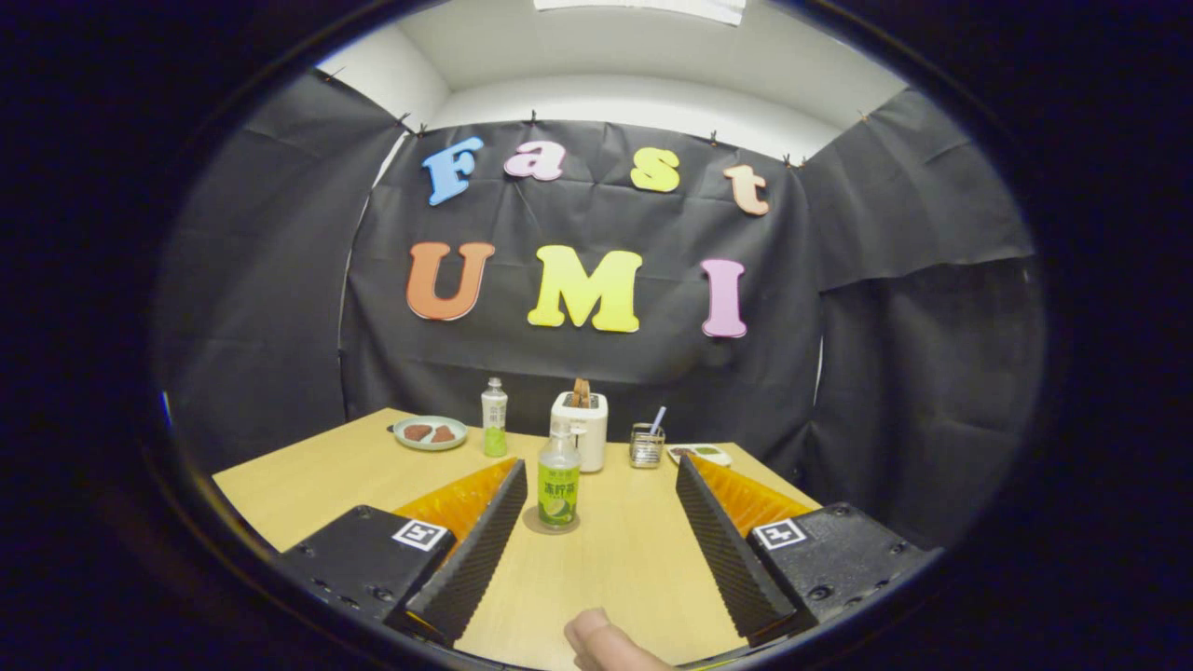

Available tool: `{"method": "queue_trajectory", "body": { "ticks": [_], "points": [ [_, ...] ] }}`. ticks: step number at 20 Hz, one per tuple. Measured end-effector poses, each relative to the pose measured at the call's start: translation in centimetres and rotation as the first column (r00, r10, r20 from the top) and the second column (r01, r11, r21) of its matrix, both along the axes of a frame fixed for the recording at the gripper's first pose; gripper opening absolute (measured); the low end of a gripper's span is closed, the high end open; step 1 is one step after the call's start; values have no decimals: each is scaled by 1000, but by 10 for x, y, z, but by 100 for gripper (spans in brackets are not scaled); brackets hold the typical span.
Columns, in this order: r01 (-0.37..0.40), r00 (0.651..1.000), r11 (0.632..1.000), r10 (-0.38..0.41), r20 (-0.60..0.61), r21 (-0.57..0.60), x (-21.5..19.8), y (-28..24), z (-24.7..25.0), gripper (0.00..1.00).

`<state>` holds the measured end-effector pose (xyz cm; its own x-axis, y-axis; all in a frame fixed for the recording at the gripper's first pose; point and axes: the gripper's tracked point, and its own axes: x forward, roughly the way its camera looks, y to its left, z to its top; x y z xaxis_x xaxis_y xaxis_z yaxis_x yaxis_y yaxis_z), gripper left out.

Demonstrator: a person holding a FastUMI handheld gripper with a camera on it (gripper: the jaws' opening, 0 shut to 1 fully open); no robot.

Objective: Take the bottle from table, then pour the juice into the cup, finally place the bottle on the coaster

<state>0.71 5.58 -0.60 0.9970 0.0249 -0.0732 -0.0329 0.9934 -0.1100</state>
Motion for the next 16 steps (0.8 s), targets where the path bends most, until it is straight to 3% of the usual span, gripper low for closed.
{"method": "queue_trajectory", "body": {
  "ticks": [10, 16],
  "points": [
    [-21, 997, 997, 16, 76, 68, -99, -8, 25, 100],
    [-13, 999, 992, 7, 47, 129, -106, -22, 18, 100]
  ]
}}
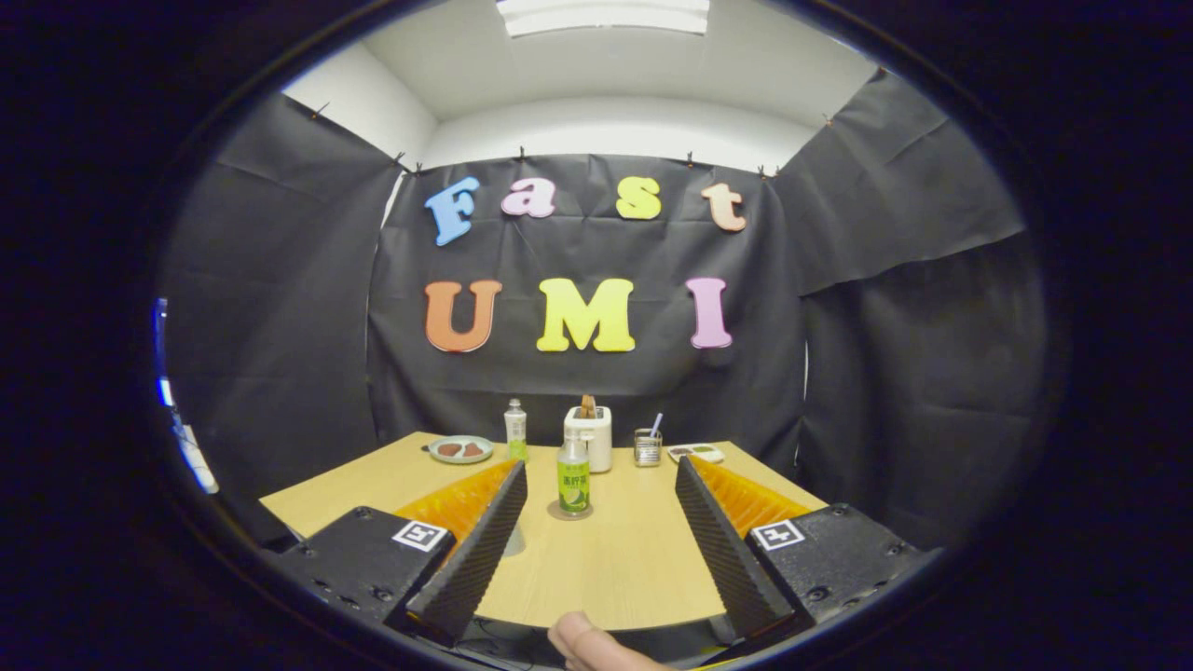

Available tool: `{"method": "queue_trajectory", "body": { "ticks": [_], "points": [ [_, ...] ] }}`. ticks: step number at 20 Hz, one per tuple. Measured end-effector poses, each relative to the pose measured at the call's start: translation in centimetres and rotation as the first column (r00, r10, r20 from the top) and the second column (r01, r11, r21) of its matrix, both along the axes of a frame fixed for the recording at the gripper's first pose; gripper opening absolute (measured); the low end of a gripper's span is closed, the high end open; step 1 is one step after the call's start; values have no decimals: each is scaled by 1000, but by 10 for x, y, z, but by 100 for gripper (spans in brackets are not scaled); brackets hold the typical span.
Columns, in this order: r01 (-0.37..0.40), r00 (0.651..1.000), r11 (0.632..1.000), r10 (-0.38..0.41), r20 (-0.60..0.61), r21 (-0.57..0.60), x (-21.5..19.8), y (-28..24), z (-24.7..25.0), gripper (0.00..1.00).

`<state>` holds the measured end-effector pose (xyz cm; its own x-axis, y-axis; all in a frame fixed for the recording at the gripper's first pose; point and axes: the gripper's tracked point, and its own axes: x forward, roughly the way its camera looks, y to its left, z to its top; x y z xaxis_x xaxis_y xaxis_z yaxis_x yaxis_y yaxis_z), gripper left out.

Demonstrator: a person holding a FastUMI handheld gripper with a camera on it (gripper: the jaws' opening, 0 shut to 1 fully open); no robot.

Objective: Take the bottle from table, then pour the juice into the cup, finally place the bottle on the coaster

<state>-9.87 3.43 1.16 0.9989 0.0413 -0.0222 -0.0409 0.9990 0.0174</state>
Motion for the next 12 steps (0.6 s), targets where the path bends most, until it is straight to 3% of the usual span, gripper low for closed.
{"method": "queue_trajectory", "body": {
  "ticks": [12],
  "points": [
    [4, 999, 1000, -4, -49, -12, 12, -14, -18, 100]
  ]
}}
